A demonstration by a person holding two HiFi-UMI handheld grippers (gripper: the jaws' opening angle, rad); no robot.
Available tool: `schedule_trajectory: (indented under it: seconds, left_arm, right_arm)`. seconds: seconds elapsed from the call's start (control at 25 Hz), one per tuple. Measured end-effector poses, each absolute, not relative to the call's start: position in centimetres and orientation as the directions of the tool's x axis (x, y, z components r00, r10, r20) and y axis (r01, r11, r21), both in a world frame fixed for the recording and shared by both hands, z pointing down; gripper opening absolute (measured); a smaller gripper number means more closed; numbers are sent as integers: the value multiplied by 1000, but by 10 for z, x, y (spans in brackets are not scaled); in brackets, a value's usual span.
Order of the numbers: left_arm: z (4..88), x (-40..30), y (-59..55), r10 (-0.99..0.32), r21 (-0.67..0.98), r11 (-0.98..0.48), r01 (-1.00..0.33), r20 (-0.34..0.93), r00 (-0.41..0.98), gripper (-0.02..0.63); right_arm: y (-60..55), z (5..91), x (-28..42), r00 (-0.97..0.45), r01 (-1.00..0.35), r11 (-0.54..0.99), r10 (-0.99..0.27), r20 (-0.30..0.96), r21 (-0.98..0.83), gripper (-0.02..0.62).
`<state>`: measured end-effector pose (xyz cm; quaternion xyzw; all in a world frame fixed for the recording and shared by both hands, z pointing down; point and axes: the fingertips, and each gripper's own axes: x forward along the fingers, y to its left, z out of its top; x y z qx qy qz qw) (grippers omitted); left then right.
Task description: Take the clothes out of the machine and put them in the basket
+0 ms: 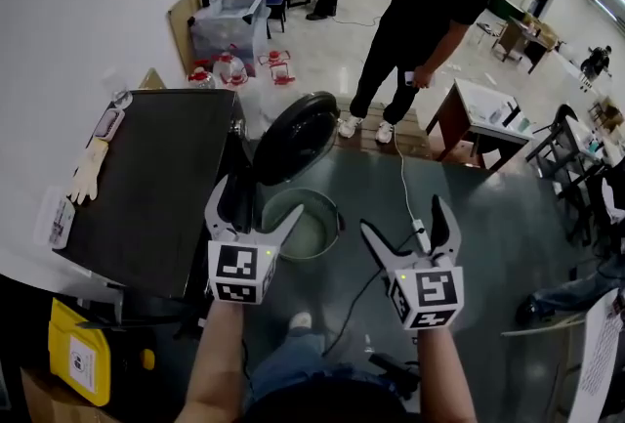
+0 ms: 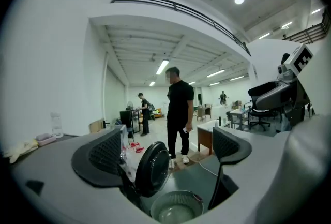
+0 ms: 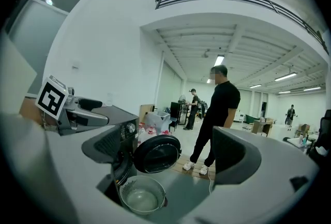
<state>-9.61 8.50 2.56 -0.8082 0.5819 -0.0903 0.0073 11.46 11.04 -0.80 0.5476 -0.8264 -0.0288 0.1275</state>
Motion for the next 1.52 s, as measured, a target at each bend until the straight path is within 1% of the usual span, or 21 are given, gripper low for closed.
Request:
schedule_trajectory:
  seconds: [0.24,0.56,0.88,1.08,1.32,1.52]
  left_arm:
    - [44,-111,43,-934,-105,-330,-938,181,308,535]
    - [64,-122,13,-928,-90,-324,-942,222,298,535]
    - [93,-127,-7,-925,-58,-281,-958,281,254,535]
    - [108,-123,-26,-923,-21,-235,-972,317,216,535]
    - [140,-102,-50,-900,-23,-200,-979,399,174,535]
    - [160,-86,-66,-886,-21,-158,-987,444,132,535]
  right_arm:
    - [64,12,93,-380,-887,424,-895,232,184,551]
    - [28,30,87,-377,-889,427,-887,267,165,551]
    - [-10,55,90,-400,-885,450,-866,300,121,551]
    - [-42,74,95,-454,-874,485,-830,324,19,551]
    - [-81,105,113,-476,-852,524,-793,379,26,551]
    - [-103,132,132,-505,-826,563,-747,432,8,551]
